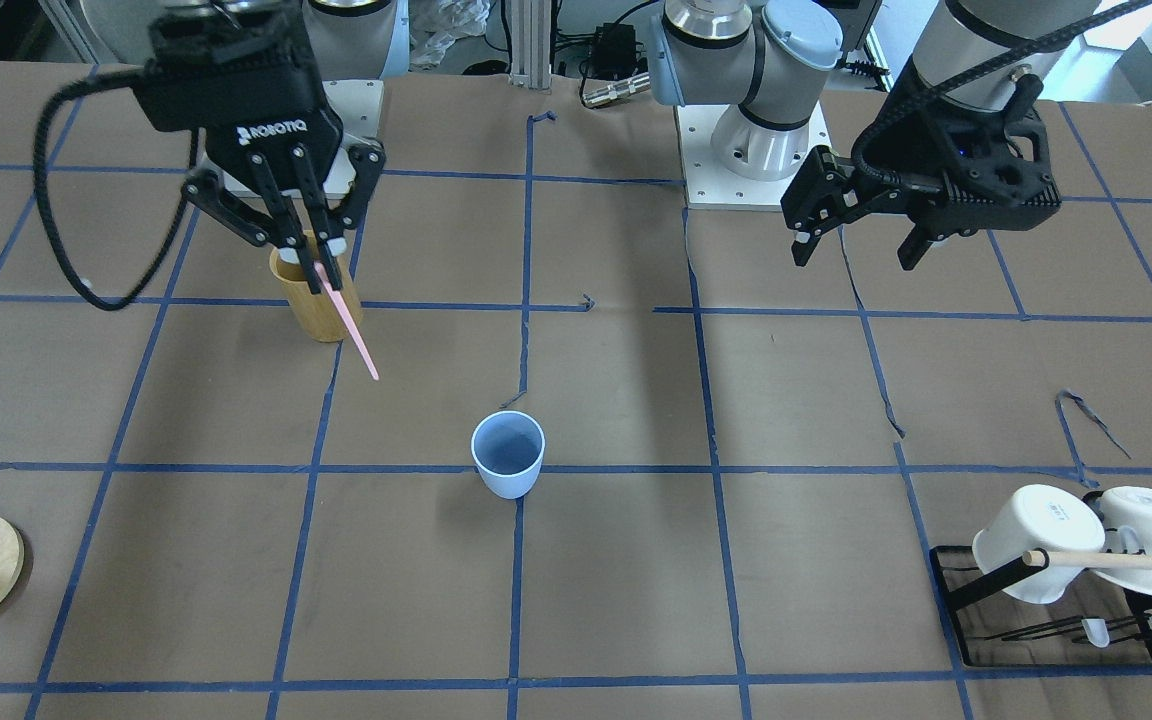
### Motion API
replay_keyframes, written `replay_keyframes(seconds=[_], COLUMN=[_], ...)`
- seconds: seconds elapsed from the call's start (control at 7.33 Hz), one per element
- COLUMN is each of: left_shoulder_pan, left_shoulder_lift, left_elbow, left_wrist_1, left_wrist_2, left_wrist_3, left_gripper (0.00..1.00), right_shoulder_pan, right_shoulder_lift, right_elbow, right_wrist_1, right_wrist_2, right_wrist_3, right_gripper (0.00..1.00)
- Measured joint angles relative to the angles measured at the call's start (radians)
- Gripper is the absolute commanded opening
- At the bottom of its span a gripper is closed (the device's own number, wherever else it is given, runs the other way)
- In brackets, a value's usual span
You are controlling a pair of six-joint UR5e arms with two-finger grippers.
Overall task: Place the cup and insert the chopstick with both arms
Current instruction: 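Carry the chopstick over the blue cup with the right gripper, then lower the chopstick into the blue cup and open the right gripper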
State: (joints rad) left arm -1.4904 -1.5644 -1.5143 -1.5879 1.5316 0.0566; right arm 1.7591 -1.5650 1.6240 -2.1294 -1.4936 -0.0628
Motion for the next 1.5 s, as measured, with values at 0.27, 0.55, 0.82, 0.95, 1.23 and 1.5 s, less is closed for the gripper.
replay_keyframes(seconds=[0.27, 0.55, 0.82, 0.95, 1.23, 1.5], left_shoulder_pan=[0.0, 0.0, -0.001, -0.001, -0.001, -0.001], left_shoulder_lift=[-0.001, -0.002, -0.002, -0.002, -0.002, -0.001], left_elbow=[0.0, 0.0, 0.0, 0.0, 0.0, 0.0], left_wrist_1=[0.003, 0.0, -0.002, -0.001, 0.0, 0.0], left_wrist_2=[-0.005, -0.007, -0.007, -0.006, -0.006, -0.006], left_wrist_3=[-0.001, -0.004, -0.009, -0.01, -0.009, -0.006], left_gripper=[1.0, 1.0, 1.0, 1.0, 1.0, 1.0], right_shoulder_pan=[0.062, 0.088, 0.097, 0.099, 0.104, 0.11], right_shoulder_lift=[0.069, 0.106, 0.135, 0.148, 0.162, 0.166], right_elbow=[0.0, 0.004, 0.009, 0.009, 0.013, 0.017], right_wrist_1=[-0.129, -0.191, -0.198, -0.201, -0.197, -0.197], right_wrist_2=[0.004, 0.006, 0.007, 0.008, 0.01, 0.023], right_wrist_3=[0.046, 0.068, 0.069, 0.069, 0.07, 0.076], right_gripper=[0.05, 0.06, 0.08, 0.1, 0.17, 0.82])
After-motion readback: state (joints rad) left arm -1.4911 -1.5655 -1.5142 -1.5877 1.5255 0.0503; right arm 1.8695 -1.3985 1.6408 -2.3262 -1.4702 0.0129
